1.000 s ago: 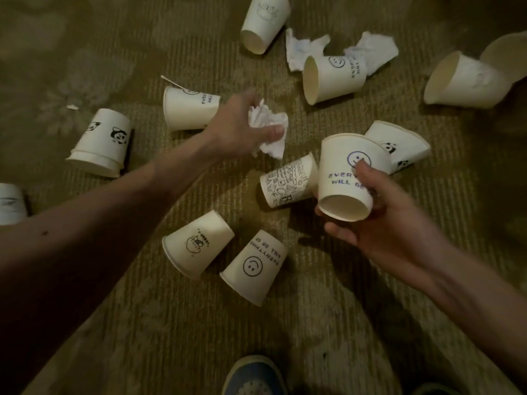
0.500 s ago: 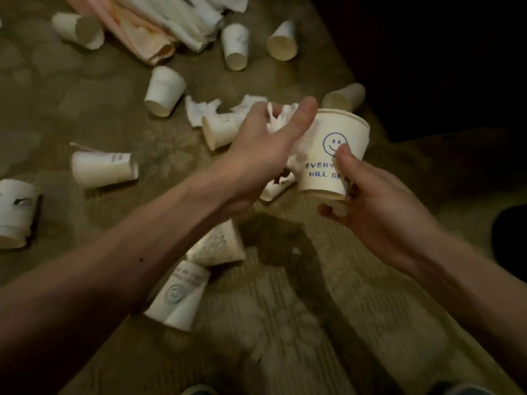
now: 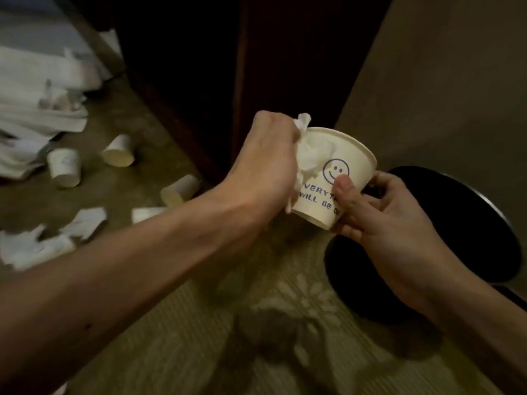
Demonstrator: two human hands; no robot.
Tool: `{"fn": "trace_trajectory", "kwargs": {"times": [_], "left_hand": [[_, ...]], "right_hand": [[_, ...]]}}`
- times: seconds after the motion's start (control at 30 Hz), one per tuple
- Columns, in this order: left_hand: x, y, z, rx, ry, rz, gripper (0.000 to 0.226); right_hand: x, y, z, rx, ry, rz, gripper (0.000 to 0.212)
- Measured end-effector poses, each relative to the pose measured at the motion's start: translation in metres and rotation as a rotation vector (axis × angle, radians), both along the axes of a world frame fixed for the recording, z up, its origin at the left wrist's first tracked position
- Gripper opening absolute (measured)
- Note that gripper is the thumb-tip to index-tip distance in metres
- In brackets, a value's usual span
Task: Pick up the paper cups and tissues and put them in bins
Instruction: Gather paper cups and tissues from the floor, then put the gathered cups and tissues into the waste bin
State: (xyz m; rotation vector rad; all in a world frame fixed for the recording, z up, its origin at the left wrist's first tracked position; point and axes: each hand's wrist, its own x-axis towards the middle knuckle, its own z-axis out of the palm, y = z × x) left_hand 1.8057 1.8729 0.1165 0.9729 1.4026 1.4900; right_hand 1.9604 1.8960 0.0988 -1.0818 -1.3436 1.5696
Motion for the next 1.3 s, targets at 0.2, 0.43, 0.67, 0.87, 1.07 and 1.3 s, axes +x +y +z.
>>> {"fn": "trace_trajectory", "kwargs": {"times": [0.2,0.43,0.67,0.87,1.07,1.3], "left_hand": [[0.106,0.087,0.014,0.190,0.401,-0.116,0.010],[0.198,0.164,-0.048,0.080,0.590,-0.310,0.009],[0.209,0.172,-0.095,-0.277,0.655,-0.597,0.012],[0.200,0.166,-0.087,-0.248,0.846,-0.655,0.006],[0.167,0.137,-0.035,-0.012,1.082,-0.614,0.014],[0.097,0.055,0.018,0.091,1.540,-0.588,0.035]], "right_hand": [[0.091,0.049,0.022,0.063,-0.062,-0.215,0.049],[0.184,0.095,-0.013,-0.005,-0.395,-0.190,0.023],[0.215,0.106,-0.030,0.172,-1.008,0.013,0.019],[0.218,0.093,-0.025,0.303,-1.103,0.016,0.023],[0.191,0.053,-0.015,0.523,-0.803,-0.126,0.015],[0.125,0.003,-0.044,0.684,-0.651,0.044,0.021]]}}
